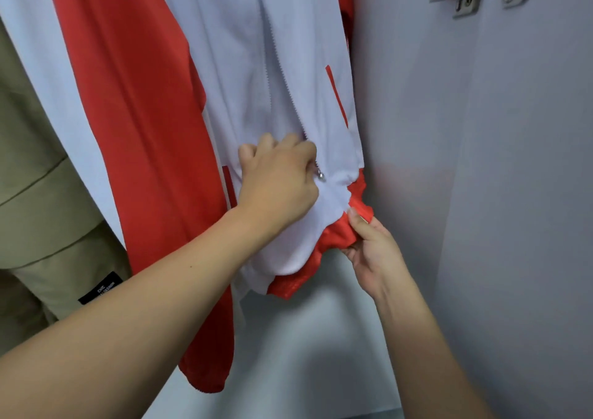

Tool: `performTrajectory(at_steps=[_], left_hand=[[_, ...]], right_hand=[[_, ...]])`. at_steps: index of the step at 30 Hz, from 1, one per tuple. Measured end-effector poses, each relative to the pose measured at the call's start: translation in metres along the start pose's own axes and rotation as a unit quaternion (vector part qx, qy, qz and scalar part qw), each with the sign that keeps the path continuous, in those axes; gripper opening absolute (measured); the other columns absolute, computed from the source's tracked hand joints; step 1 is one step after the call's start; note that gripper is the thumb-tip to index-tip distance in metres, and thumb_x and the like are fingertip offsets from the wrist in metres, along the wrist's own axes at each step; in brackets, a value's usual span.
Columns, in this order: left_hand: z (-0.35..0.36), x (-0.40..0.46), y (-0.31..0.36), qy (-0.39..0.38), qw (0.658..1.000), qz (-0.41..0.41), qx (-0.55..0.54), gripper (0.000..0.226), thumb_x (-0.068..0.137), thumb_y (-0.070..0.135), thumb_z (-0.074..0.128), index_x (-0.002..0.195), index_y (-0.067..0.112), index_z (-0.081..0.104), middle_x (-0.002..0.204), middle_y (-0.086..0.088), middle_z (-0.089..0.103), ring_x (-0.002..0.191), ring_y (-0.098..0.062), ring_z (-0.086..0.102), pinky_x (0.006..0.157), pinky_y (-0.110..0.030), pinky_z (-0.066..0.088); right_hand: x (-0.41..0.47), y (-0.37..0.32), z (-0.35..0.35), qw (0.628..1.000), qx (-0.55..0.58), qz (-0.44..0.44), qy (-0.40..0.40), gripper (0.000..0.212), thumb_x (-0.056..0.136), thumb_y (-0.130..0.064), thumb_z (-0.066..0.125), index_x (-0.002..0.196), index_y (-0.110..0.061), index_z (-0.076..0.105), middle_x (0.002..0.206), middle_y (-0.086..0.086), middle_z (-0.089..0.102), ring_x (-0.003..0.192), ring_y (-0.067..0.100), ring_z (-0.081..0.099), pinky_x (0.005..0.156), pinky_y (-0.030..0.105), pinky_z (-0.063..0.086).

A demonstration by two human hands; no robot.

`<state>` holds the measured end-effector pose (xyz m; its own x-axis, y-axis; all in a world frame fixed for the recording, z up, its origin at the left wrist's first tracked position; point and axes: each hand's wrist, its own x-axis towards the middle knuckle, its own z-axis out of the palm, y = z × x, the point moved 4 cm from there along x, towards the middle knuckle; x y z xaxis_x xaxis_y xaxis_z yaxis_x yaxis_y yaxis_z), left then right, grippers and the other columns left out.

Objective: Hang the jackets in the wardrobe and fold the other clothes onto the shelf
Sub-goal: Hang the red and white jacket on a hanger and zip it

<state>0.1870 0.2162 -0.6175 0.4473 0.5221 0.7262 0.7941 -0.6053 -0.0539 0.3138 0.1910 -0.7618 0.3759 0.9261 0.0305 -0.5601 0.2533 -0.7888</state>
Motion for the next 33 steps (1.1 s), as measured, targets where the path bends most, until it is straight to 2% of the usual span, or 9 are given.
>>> performTrajectory(at_steps=[6, 10, 12, 15, 19, 22, 26, 29, 33], left_hand=[[-0.029, 0.050, 0.000, 0.028, 0.998, -0.033, 0.046, 0.016, 0.090, 0.021, 0.047, 0.096, 0.020, 0.062, 0.106, -0.003, 0.058, 0.103, -0.032, 0.045, 0.075, -0.038, 0.016], [-0.037, 0.066, 0.019, -0.018, 0.996, 0.059, 0.061, 0.018, 0.093, 0.025, 0.049, 0.100, 0.024, 0.065, 0.104, 0.000, 0.054, 0.105, -0.030, 0.041, 0.077, -0.038, 0.015], [-0.052, 0.078, 0.020, -0.005, 0.996, 0.073, 0.059, 0.019, 0.092, 0.025, 0.049, 0.102, 0.025, 0.065, 0.098, 0.003, 0.045, 0.104, -0.030, 0.039, 0.077, -0.038, 0.014], [-0.073, 0.094, 0.020, -0.003, 0.994, 0.077, 0.080, 0.019, 0.087, 0.020, 0.052, 0.101, 0.023, 0.064, 0.097, 0.002, 0.042, 0.104, -0.029, 0.039, 0.078, -0.039, 0.016], [-0.110, 0.129, 0.010, 0.062, 0.988, 0.051, 0.129, 0.020, 0.080, 0.011, 0.050, 0.095, 0.015, 0.061, 0.094, -0.002, 0.044, 0.102, -0.030, 0.041, 0.086, -0.043, 0.024], [-0.137, 0.165, 0.003, 0.061, 0.987, 0.040, 0.141, 0.023, 0.080, 0.013, 0.052, 0.099, 0.018, 0.064, 0.096, -0.003, 0.046, 0.104, -0.030, 0.040, 0.090, -0.044, 0.024], [-0.144, 0.187, 0.011, -0.002, 0.984, 0.088, 0.157, 0.028, 0.084, 0.015, 0.050, 0.104, 0.025, 0.066, 0.094, 0.001, 0.036, 0.108, -0.030, 0.036, 0.091, -0.045, 0.022], [-0.152, 0.194, 0.011, 0.029, 0.977, 0.101, 0.184, 0.032, 0.079, 0.010, 0.049, 0.105, 0.022, 0.065, 0.094, 0.001, 0.036, 0.109, -0.030, 0.037, 0.095, -0.045, 0.024], [-0.191, 0.219, -0.006, 0.146, 0.973, 0.034, 0.175, 0.033, 0.079, 0.008, 0.047, 0.107, 0.015, 0.063, 0.104, -0.006, 0.055, 0.107, -0.032, 0.044, 0.096, -0.046, 0.028]], right_hand=[[0.000, -0.004, -0.012, 0.975, -0.167, 0.032, 0.144, 0.015, 0.093, -0.025, 0.065, 0.084, -0.015, 0.059, 0.081, 0.009, 0.058, 0.064, 0.022, 0.052, 0.061, 0.032, 0.041], [0.004, -0.051, 0.024, 0.856, -0.473, -0.072, 0.195, 0.063, 0.082, -0.049, 0.067, 0.133, -0.016, 0.050, 0.137, 0.014, 0.044, 0.126, 0.037, 0.041, 0.105, 0.043, 0.034], [0.005, -0.083, 0.061, 0.814, -0.525, -0.204, 0.141, 0.025, 0.086, -0.046, 0.060, 0.093, -0.022, 0.062, 0.105, 0.008, 0.060, 0.104, 0.035, 0.051, 0.091, 0.042, 0.041], [0.015, -0.105, 0.085, 0.793, -0.538, -0.265, 0.102, 0.043, 0.090, -0.029, 0.059, 0.057, -0.016, 0.036, 0.056, -0.002, 0.042, 0.060, 0.023, 0.043, 0.060, 0.033, 0.031], [0.029, -0.091, 0.071, 0.759, -0.637, -0.110, 0.077, 0.039, 0.088, -0.022, 0.057, 0.057, -0.018, 0.034, 0.058, -0.002, 0.039, 0.059, 0.025, 0.041, 0.048, 0.028, 0.025], [0.037, -0.109, 0.086, 0.713, -0.701, -0.029, 0.012, 0.014, 0.086, -0.017, 0.053, 0.076, -0.010, 0.059, 0.079, 0.007, 0.056, 0.073, 0.027, 0.052, 0.062, 0.025, 0.036], [0.041, -0.179, 0.157, 0.838, -0.507, -0.202, -0.004, 0.022, 0.073, -0.025, 0.055, 0.056, -0.017, 0.043, 0.055, -0.006, 0.038, 0.051, 0.012, 0.034, 0.050, 0.026, 0.028], [0.044, -0.206, 0.181, 0.777, -0.568, -0.270, 0.018, 0.042, 0.088, -0.020, 0.053, 0.054, -0.017, 0.028, 0.050, -0.005, 0.030, 0.050, 0.016, 0.027, 0.049, 0.029, 0.022], [0.055, -0.203, 0.172, 0.688, -0.703, -0.177, 0.036, 0.033, 0.087, -0.013, 0.048, 0.057, -0.017, 0.034, 0.060, 0.000, 0.038, 0.060, 0.022, 0.040, 0.047, 0.027, 0.025]])
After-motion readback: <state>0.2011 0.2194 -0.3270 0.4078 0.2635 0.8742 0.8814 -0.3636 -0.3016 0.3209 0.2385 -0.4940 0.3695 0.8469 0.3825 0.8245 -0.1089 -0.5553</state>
